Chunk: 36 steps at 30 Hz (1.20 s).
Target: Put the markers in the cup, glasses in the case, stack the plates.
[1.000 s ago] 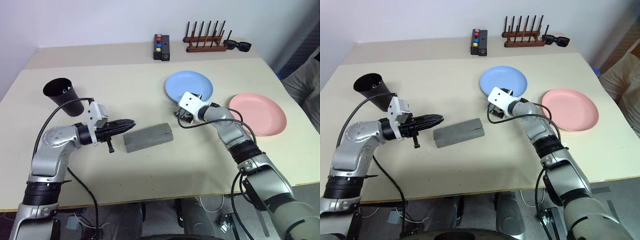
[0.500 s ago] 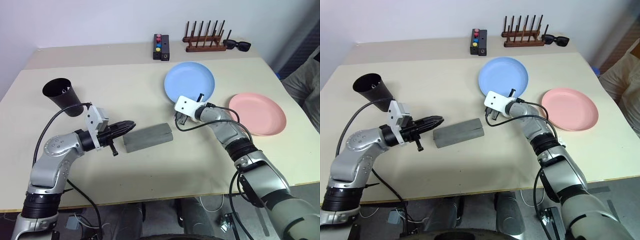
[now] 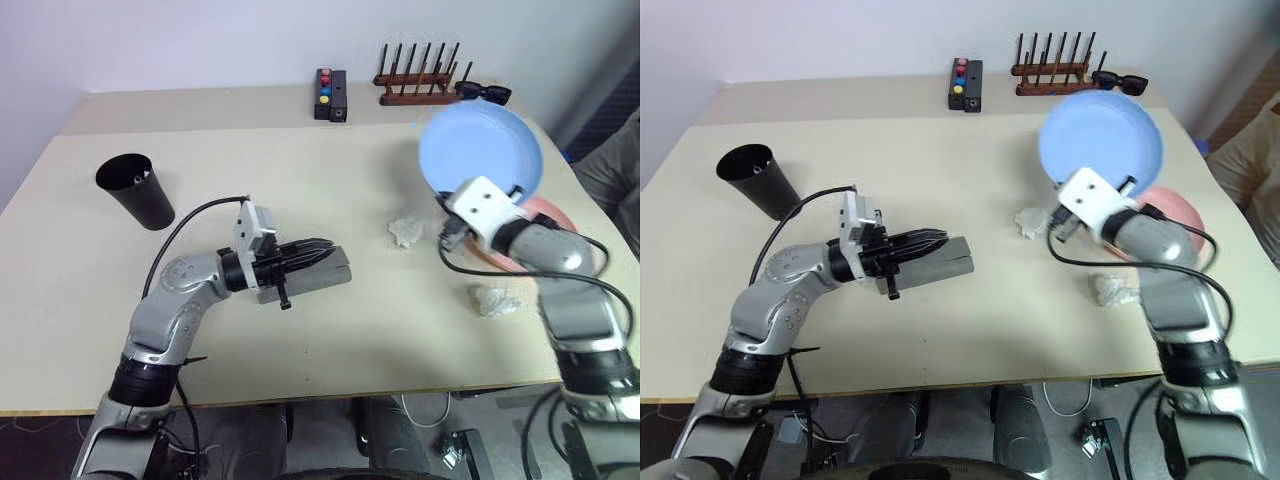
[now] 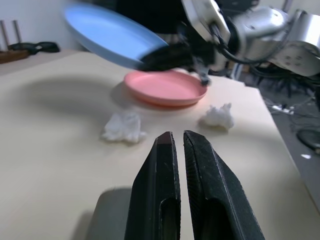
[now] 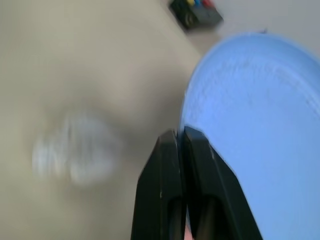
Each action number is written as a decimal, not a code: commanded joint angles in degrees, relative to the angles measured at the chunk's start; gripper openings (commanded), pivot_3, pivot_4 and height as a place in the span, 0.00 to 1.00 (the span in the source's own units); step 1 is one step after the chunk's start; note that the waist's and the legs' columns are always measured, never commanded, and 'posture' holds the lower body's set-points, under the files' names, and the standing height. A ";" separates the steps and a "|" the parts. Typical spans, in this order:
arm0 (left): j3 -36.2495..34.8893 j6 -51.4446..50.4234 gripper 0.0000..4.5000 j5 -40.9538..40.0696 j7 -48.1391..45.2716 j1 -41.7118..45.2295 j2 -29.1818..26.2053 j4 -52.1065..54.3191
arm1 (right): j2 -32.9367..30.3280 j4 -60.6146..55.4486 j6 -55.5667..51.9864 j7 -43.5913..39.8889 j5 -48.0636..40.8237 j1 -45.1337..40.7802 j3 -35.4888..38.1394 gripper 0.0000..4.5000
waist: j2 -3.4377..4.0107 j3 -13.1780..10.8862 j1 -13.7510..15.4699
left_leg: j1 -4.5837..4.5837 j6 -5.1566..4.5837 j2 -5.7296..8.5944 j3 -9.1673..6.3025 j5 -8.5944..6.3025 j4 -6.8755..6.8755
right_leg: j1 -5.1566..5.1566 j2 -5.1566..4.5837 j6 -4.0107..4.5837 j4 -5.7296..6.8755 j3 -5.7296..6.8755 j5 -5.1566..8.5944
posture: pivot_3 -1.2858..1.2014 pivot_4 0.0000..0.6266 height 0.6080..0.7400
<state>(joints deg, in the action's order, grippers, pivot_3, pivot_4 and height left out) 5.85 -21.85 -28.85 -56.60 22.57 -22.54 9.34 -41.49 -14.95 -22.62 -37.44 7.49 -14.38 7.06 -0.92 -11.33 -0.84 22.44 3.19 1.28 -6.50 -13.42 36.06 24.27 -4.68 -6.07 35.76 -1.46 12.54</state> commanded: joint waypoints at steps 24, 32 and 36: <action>-1.49 4.26 0.06 1.17 2.25 -0.76 0.41 -1.15 | 2.63 1.24 1.13 0.22 -8.06 -0.87 -0.39 0.81 | 0.00 0.00 -0.02 | 0.00 0.00 -0.02 0.02 0.00 0.02 | -0.07 0.00 -0.01 -0.12 -0.01 0.00 | 0.52 0.24 0.99; -2.02 3.69 0.06 0.77 3.05 -1.24 -0.26 0.00 | 13.18 14.38 1.97 4.20 -7.75 -8.47 -7.92 0.81 | 0.01 -0.01 -0.08 | -0.01 0.00 -0.01 0.02 0.00 0.02 | -0.08 0.00 0.03 -0.14 -0.01 -0.03 | 0.52 0.24 0.99; -2.21 2.94 0.06 0.37 3.68 -1.97 -0.70 1.12 | 14.88 21.21 2.28 7.06 -6.24 -10.95 -8.92 0.81 | 0.01 -0.01 0.07 | 0.00 0.00 -0.01 0.01 0.00 0.00 | -0.09 0.00 0.05 -0.19 0.00 -0.05 | 0.52 0.24 0.99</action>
<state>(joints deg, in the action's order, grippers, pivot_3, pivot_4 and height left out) 4.94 -18.76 -27.70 -53.28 20.73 -22.91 7.73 -26.42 5.39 -21.03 -31.80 0.56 -24.06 -2.29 -0.90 -11.34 -0.76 22.44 3.20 1.27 -6.49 -13.41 36.04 24.18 -4.68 -6.02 35.55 -1.46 12.49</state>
